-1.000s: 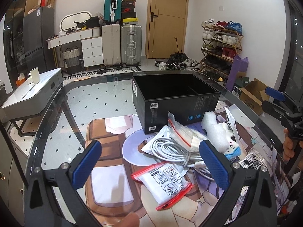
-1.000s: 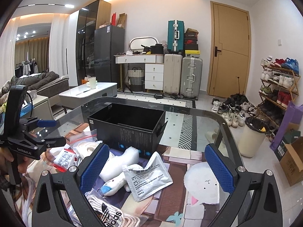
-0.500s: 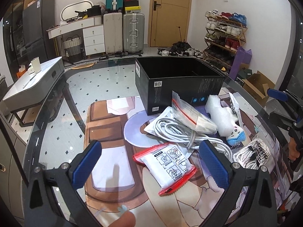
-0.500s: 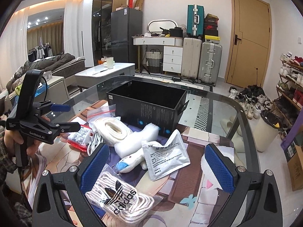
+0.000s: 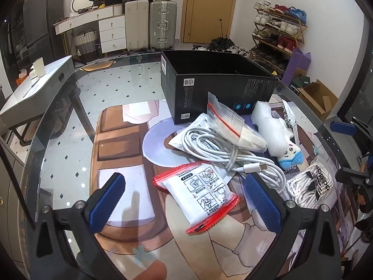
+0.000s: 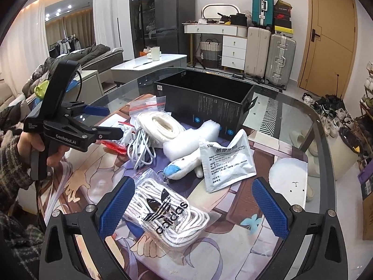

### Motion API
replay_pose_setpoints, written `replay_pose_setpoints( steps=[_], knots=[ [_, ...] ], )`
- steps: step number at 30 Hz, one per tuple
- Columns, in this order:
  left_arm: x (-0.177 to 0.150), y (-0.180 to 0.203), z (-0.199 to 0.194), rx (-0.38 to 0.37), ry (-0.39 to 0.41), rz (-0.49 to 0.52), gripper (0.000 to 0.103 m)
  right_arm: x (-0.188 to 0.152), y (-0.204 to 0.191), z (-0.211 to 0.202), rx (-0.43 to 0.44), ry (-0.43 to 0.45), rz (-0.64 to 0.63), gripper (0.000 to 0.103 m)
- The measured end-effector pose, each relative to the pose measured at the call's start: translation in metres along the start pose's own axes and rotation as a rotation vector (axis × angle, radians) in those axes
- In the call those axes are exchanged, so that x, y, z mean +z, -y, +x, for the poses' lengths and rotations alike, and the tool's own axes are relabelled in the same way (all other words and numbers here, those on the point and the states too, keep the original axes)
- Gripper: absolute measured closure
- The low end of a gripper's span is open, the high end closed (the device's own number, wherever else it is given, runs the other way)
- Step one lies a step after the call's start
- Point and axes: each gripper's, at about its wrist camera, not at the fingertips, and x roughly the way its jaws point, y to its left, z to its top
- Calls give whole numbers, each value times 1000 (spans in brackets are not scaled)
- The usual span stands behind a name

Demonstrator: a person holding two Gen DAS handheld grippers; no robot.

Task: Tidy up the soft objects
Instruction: 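Lower the right tool to the Adidas lace bag while the left tool approaches the red-edged packet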

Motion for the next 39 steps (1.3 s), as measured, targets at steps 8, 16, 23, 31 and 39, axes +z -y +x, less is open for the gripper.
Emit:
replay_pose_setpoints(
  steps=[8,16,23,31,39],
  knots=[
    [-1,5,12,11,-54,19,0,-7,-5,13,36,-80,-50,0],
    [-1,5,24,21,-111,15,0,-10,-11,26,95,-153,-94,0],
    [1,3,31,35,-137,1,0,-11,-20,39,136,-211,-161,0],
    [3,-2,32,46,-148,2,0,-13,-35,51,156,-256,-246,0],
    [-1,0,32,76,-150,25,0,-7,-43,74,159,-280,-242,1]
  ],
)
